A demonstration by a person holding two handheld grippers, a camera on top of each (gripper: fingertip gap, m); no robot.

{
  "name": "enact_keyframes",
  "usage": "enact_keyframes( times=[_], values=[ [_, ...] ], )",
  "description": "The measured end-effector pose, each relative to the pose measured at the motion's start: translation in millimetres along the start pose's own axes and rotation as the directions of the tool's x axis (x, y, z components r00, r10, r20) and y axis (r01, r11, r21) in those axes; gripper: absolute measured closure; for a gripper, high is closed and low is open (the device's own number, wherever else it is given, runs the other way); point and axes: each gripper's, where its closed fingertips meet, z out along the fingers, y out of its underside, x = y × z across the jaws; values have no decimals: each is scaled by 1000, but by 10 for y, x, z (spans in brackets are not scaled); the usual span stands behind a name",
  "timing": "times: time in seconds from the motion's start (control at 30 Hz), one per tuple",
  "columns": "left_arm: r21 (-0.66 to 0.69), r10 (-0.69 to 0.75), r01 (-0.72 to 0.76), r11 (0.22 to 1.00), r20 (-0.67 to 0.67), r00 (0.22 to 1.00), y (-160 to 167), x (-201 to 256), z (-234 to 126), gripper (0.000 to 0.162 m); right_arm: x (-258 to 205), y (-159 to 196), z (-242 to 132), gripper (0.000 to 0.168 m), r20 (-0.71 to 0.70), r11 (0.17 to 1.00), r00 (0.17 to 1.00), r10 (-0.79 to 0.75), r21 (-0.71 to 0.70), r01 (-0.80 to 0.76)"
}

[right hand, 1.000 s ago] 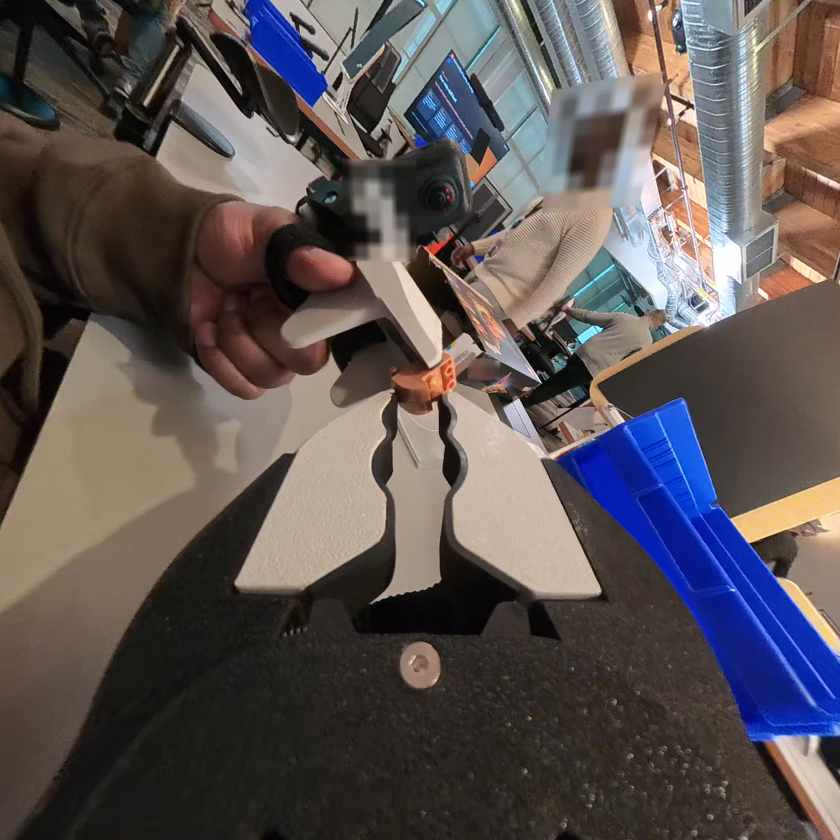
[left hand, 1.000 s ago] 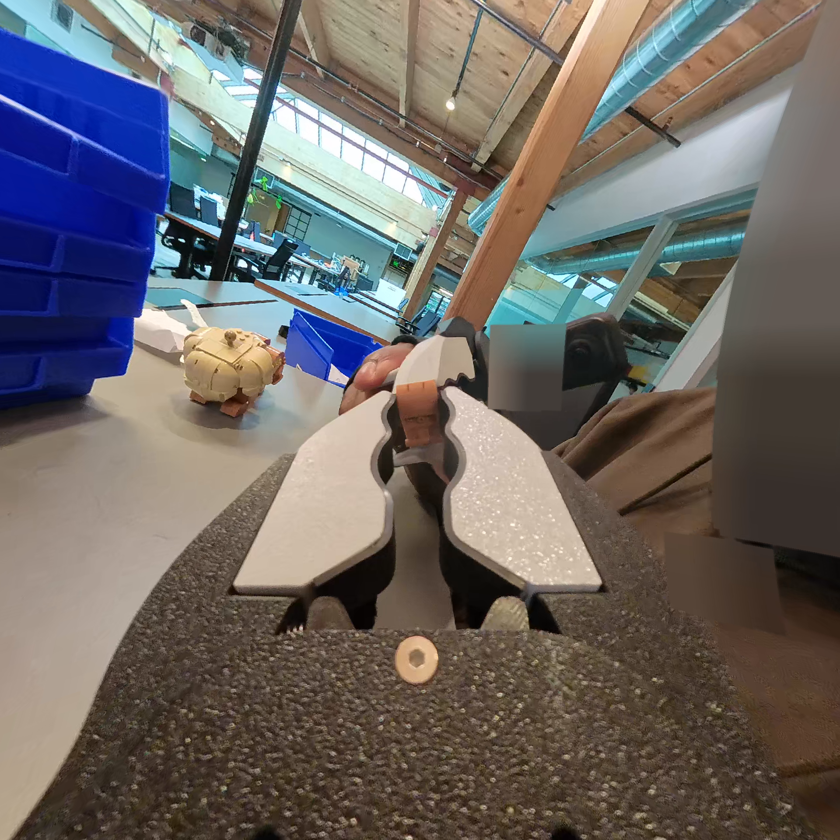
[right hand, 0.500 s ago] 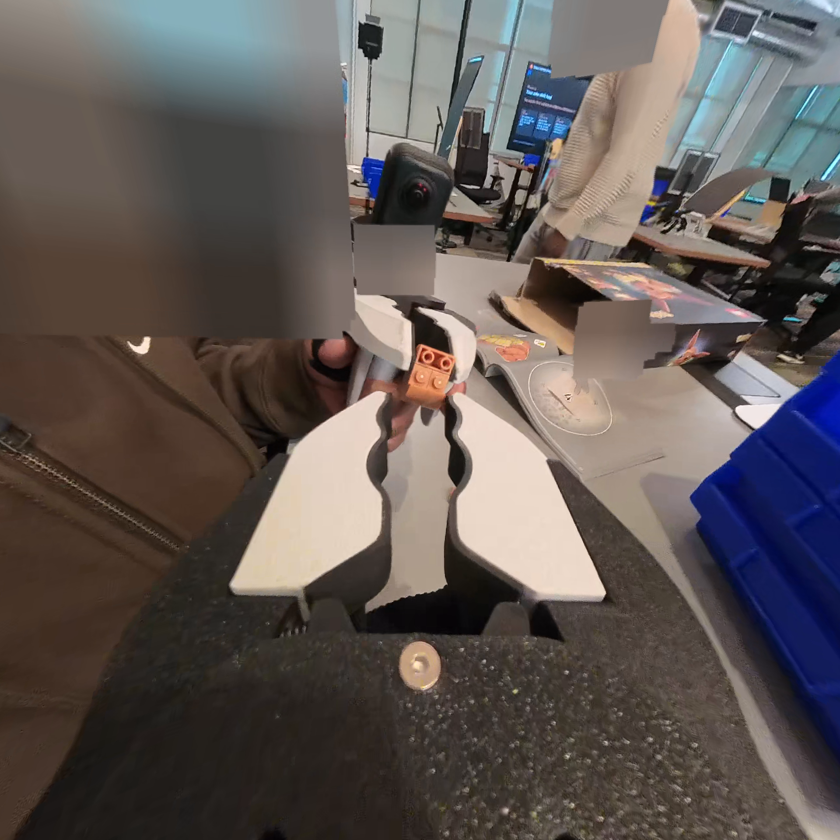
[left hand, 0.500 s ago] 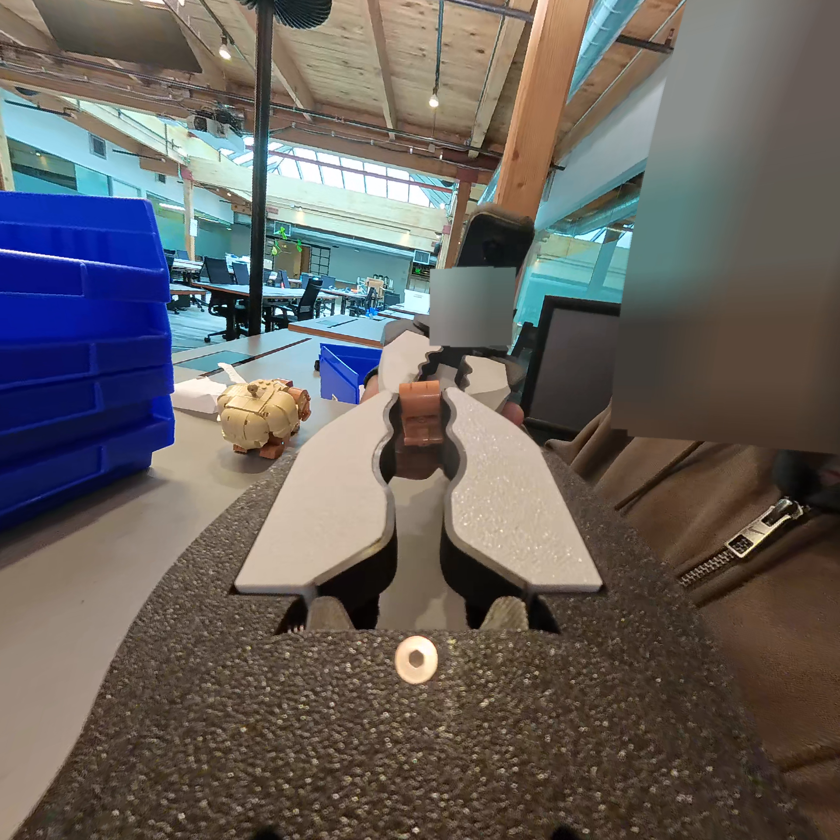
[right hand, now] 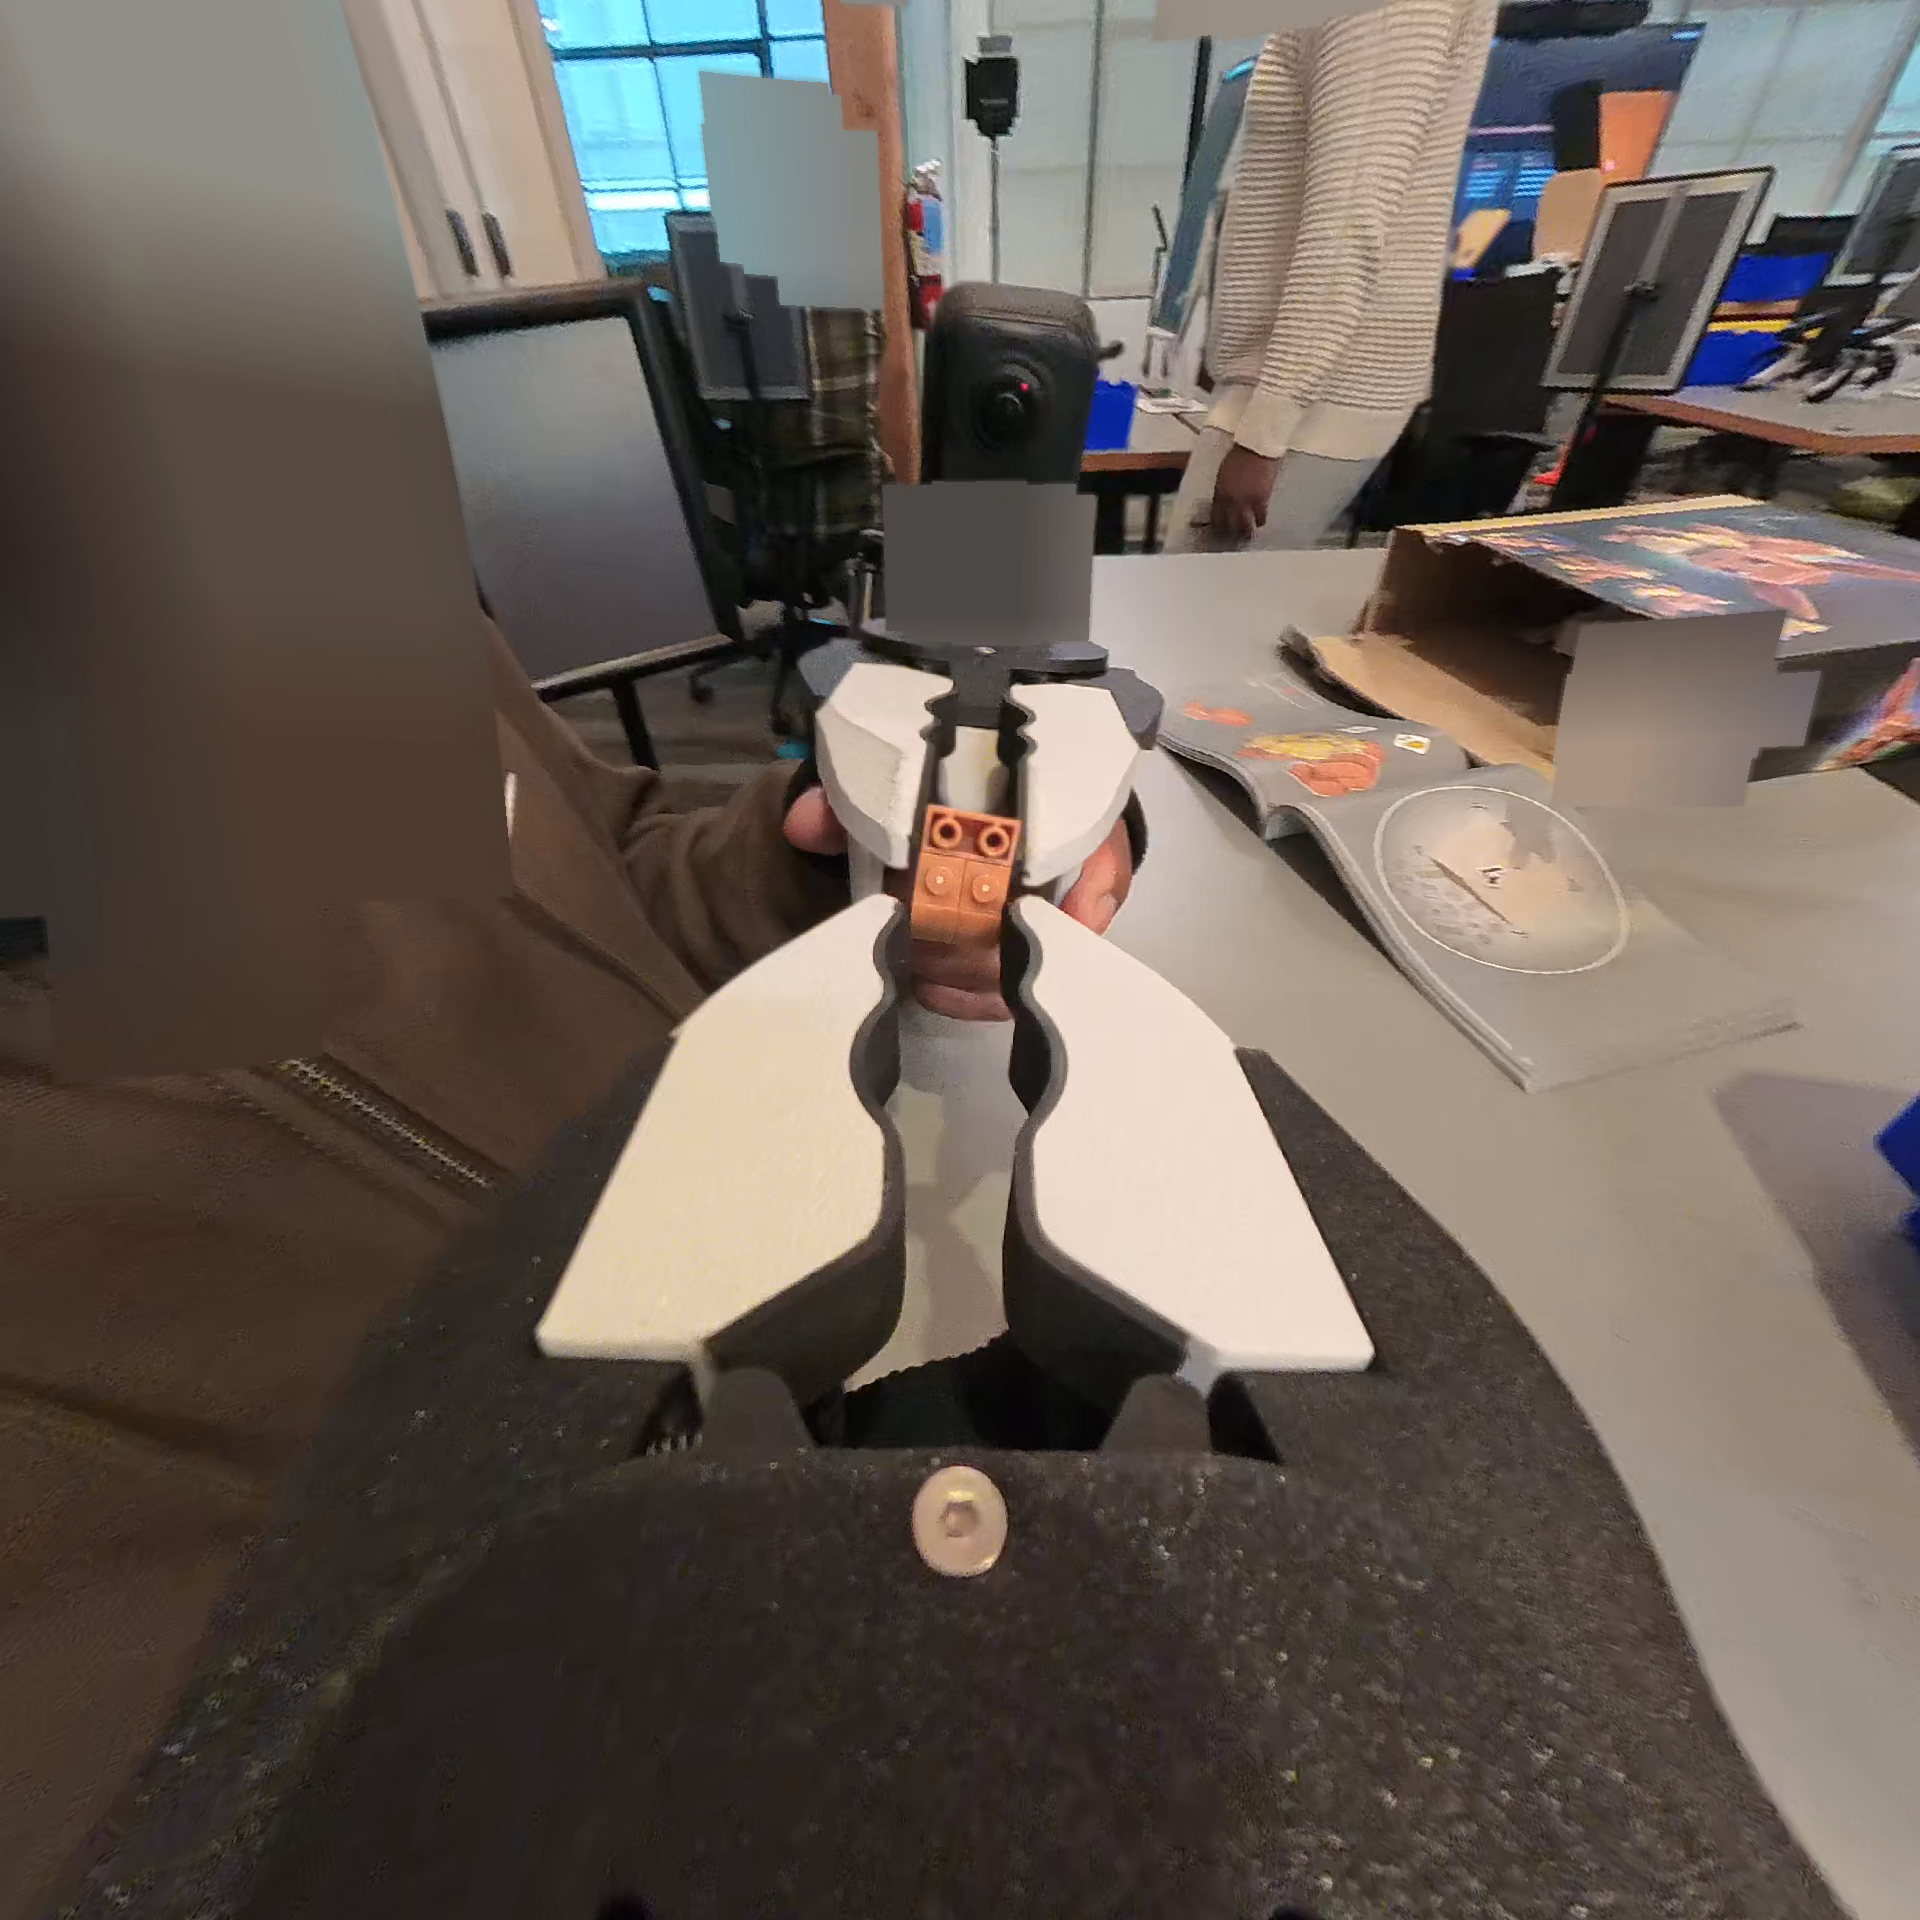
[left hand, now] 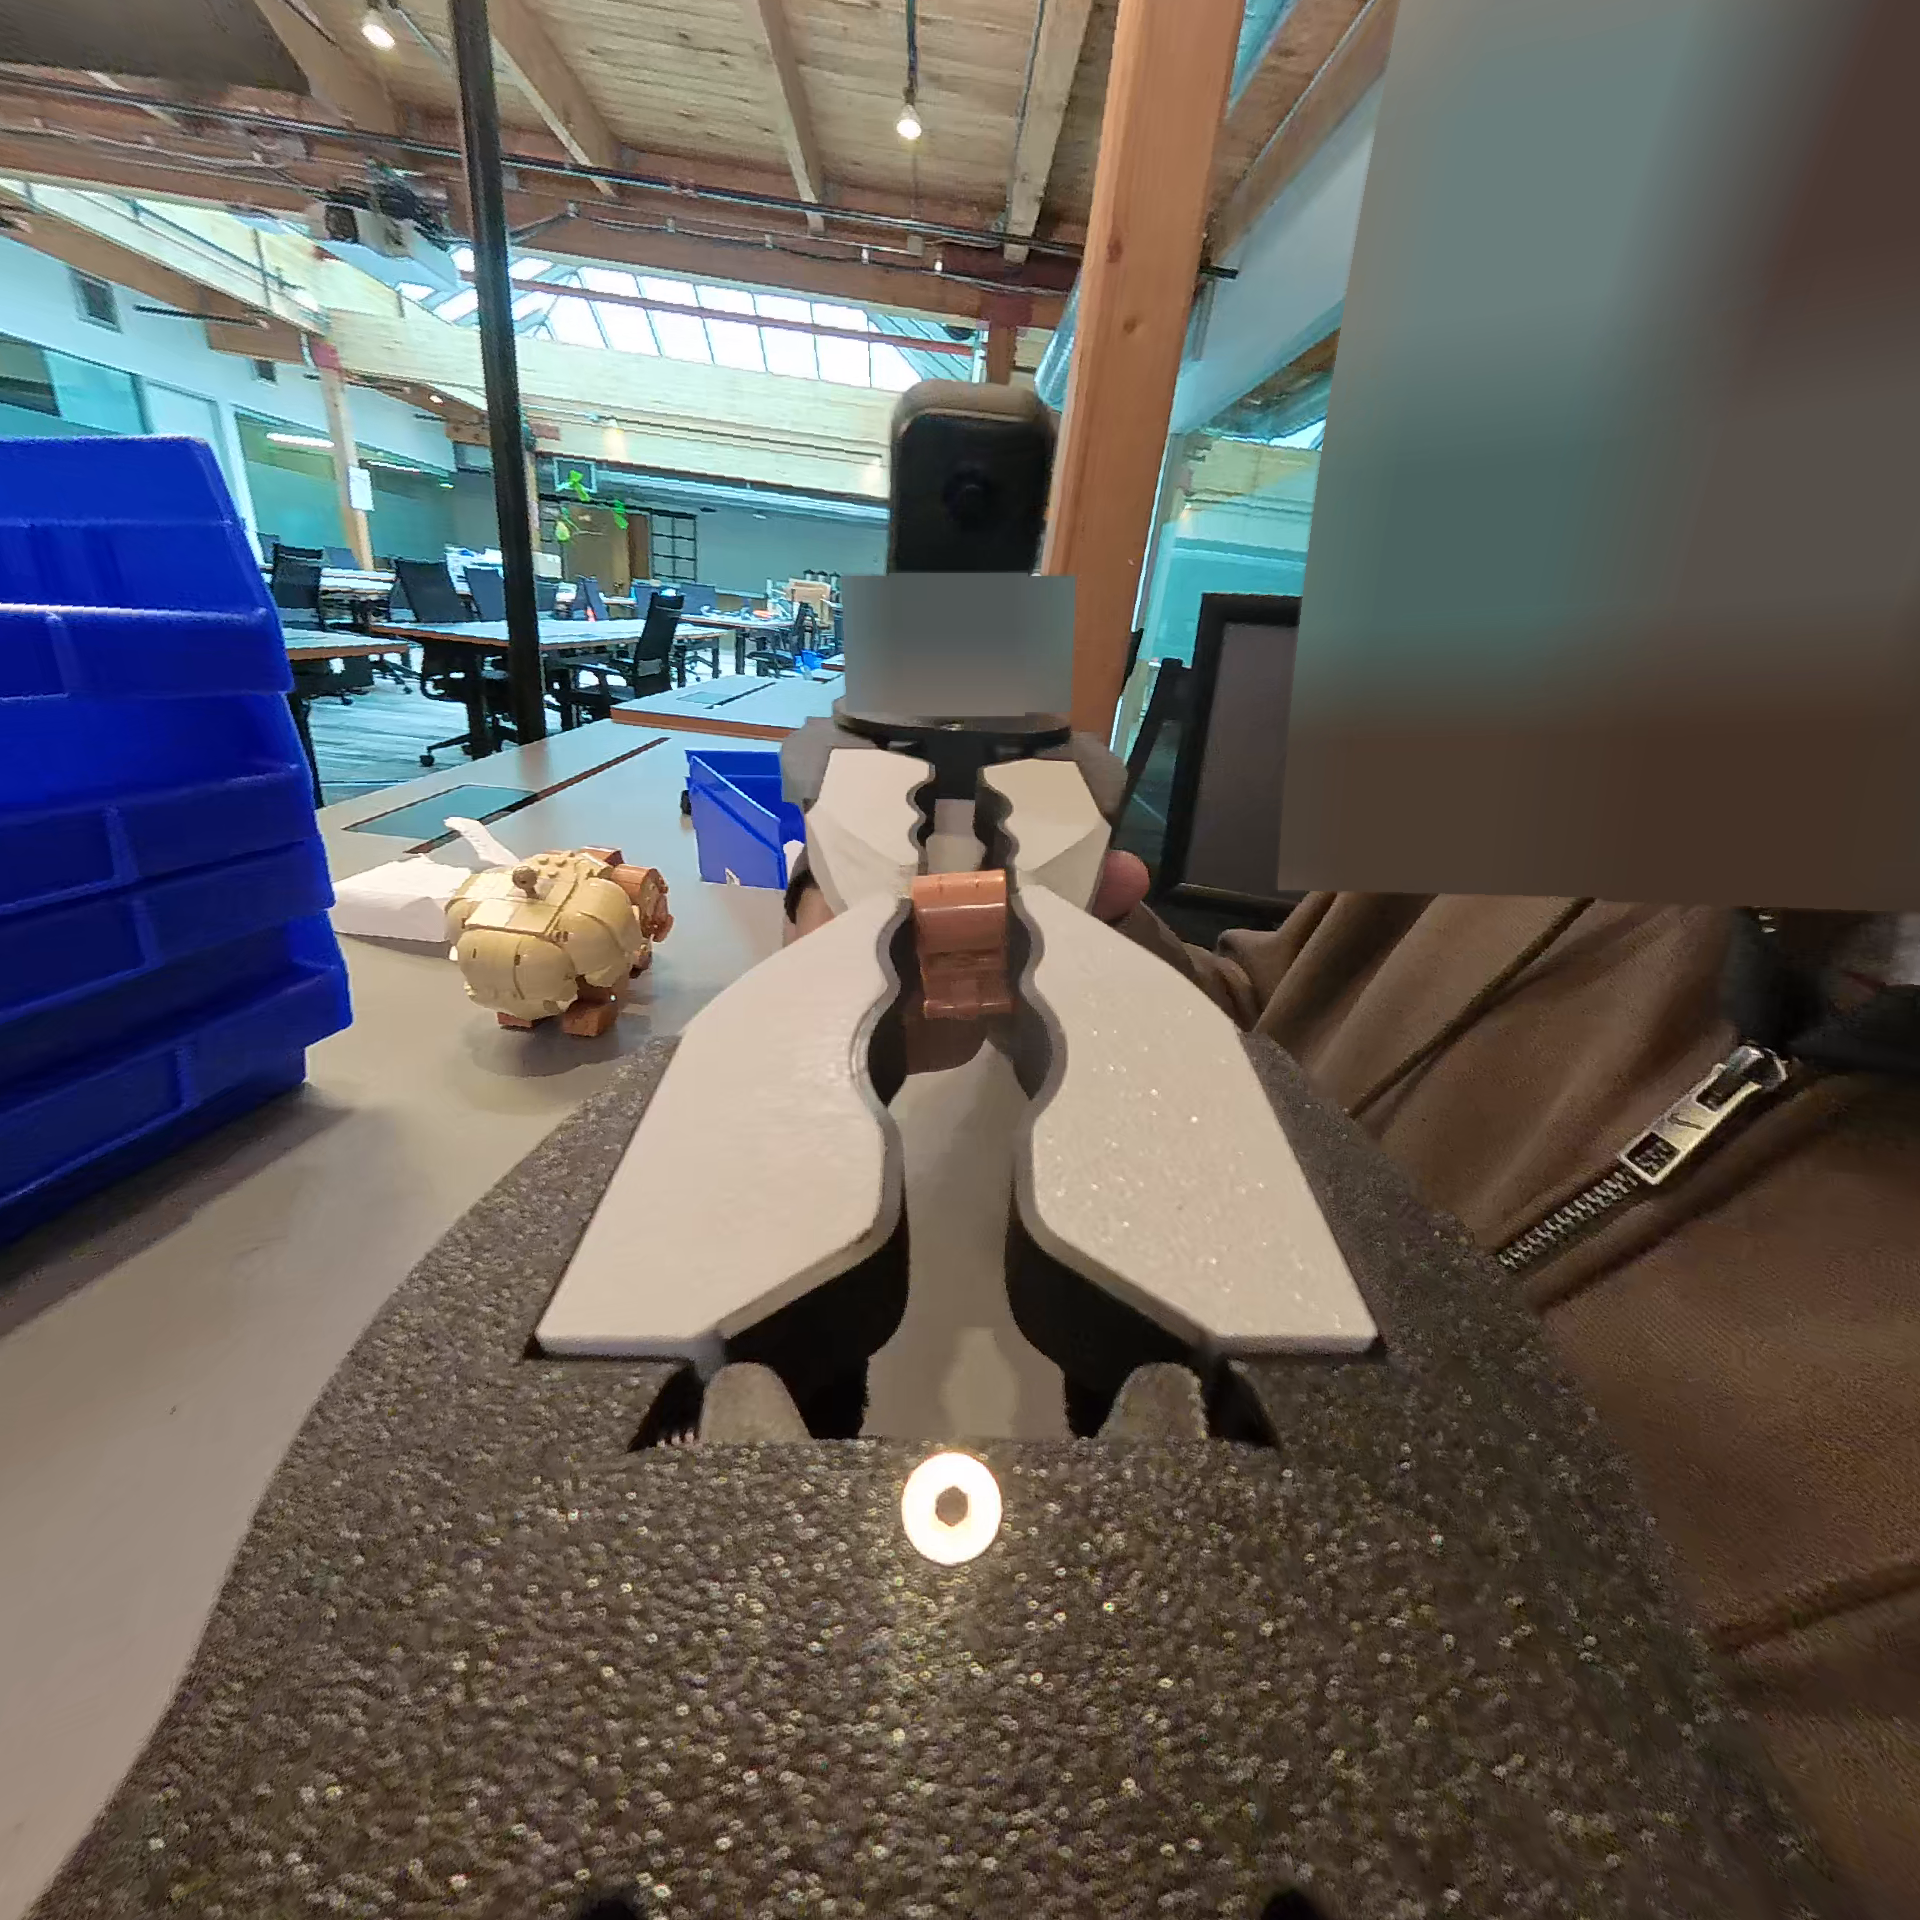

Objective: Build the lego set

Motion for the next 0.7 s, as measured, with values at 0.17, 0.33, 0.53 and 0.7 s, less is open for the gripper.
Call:
enact_keyframes(
  times=[0.17, 0.33, 0.53, 0.7],
  values=[
    [2, -45, 46, 999, -47, 998, -2, 29, -9, 146, -36, -5, 8, 152, 117, 992, 987, 109, 57, -116],
    [2, -90, 90, 996, -70, 994, 4, 26, -15, 146, -38, 0, 11, 152, 179, 975, 965, 191, 78, -207],
    [5, -111, 111, 994, -80, 991, 1, 25, -20, 146, -33, -8, 14, 152, 235, 951, 934, 268, 93, -296],
    [17, -71, 71, 997, 6, 997, -13, -77, -41, 146, 88, -6, 25, 153, 32, 986, 991, 131, 97, -133]
  ],
)
